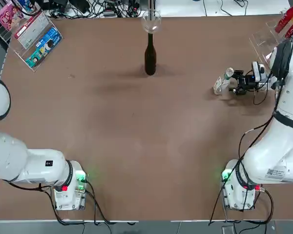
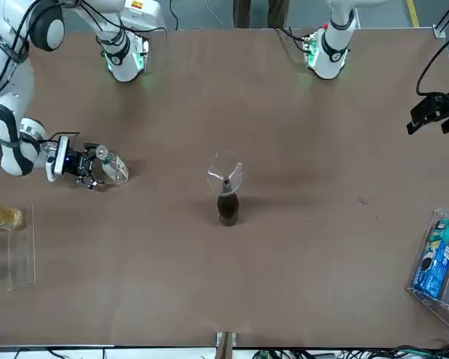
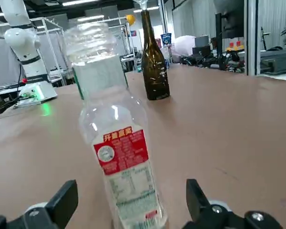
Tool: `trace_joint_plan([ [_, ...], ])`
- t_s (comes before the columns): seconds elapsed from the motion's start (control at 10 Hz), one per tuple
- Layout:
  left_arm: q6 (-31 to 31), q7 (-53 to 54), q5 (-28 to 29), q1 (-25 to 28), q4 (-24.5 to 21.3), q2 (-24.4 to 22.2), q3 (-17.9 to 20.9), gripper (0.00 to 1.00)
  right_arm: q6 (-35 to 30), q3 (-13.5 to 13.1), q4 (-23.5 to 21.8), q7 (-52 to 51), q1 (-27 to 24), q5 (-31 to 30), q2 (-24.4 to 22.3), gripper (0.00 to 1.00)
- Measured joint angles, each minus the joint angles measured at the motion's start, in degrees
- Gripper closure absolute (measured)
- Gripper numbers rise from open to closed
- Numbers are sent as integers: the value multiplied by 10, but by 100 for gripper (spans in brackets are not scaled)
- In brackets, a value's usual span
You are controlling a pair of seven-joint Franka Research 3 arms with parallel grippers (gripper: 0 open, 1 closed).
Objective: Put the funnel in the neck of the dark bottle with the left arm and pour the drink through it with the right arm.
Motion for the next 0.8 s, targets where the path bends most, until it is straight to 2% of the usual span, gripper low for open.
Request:
trace_joint_plan([
  [0.2, 0, 0, 0, 0, 1, 0, 0, 0, -3, -40, 7, 40, 4, -51, -24, 0],
  [0.4, 0, -2, 0, 0, 3, 0, 0, 0, -2, -68, 31, 167, 8, -115, -83, 0],
  [0.7, 0, -17, 0, 0, 6, 0, -3, 0, 47, -69, 59, 436, 22, -243, -227, 0],
  [0.8, 0, -18, 0, 1, 6, 0, -2, 0, 60, -60, 76, 539, 28, -289, -278, 0],
])
